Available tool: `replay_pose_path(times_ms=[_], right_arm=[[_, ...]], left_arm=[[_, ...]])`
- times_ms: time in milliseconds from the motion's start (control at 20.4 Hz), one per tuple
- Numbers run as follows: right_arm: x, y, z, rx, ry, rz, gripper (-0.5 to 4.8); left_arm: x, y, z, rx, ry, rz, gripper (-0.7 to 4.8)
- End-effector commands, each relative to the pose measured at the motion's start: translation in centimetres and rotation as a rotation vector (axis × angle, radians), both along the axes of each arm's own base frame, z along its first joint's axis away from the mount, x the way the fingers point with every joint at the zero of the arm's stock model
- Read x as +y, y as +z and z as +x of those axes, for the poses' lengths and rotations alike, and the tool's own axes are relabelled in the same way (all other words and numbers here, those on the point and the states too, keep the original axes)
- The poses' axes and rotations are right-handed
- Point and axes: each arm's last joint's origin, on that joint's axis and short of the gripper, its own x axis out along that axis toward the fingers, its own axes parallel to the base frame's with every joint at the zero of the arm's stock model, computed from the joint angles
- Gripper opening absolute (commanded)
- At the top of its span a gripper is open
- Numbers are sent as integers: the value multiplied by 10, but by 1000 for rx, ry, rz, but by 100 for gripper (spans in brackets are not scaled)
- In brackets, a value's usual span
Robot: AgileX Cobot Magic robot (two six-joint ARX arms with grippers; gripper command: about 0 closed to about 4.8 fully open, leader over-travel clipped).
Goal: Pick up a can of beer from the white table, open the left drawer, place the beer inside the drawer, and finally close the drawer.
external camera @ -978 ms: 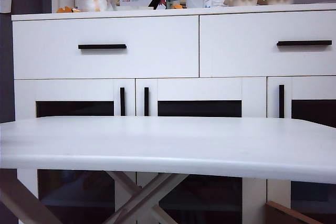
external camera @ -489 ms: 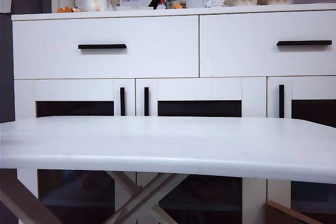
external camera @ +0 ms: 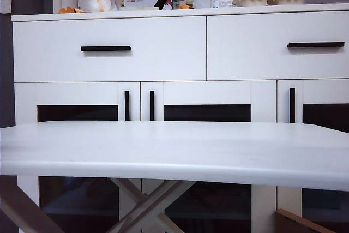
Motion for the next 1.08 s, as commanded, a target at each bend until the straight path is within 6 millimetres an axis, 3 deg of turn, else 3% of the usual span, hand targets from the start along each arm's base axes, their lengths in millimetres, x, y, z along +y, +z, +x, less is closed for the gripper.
replay_pose_path(times_ms=[49, 489, 1076], right_arm=[[-4, -17, -7, -15, -21, 6, -1], [-18, -44, -4, -2, -163, 2, -1], [-18, -45, -4, 12, -164, 89, -1]], left_arm=[[0, 2, 0, -12, -1, -4, 3], [0, 2, 0, -12, -1, -4, 3], [0, 2, 0, -11, -1, -4, 3]])
